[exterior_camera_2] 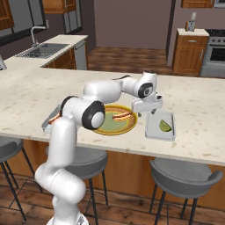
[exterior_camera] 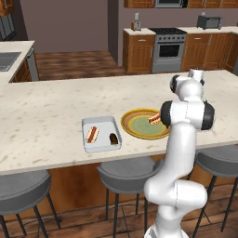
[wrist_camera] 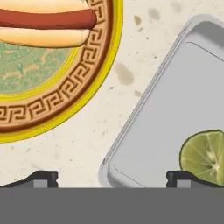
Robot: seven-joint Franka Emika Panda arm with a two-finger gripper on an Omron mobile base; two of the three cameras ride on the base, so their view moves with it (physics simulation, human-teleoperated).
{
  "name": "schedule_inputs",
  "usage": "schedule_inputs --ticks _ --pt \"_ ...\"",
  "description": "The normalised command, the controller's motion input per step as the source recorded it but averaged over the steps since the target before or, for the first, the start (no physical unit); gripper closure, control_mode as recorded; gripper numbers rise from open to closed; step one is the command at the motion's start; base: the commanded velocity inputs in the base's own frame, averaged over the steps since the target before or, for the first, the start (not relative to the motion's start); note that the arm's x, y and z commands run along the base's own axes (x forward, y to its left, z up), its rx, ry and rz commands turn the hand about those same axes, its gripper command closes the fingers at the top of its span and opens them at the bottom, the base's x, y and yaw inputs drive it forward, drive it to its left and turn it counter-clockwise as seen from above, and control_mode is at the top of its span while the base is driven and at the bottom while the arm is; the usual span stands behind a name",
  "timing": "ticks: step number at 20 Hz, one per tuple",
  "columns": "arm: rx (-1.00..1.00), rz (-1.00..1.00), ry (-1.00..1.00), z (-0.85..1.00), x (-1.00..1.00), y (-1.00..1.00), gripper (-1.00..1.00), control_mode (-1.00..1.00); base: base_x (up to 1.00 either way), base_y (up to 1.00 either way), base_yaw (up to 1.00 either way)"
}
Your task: Place one cooked food and one vegetable from the large plate to each tupperware container.
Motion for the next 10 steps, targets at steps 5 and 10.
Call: schedule_inputs --ticks 5,10 --pt "-0.06 0.50 0.06 0.11 0.18 0.64 -1.00 -1.00 0.00 0.00 0.00" --pt "0.02 0.45 0.08 0.00 0.47 0.22 -1.00 -1.00 0.00 0.00 0.00"
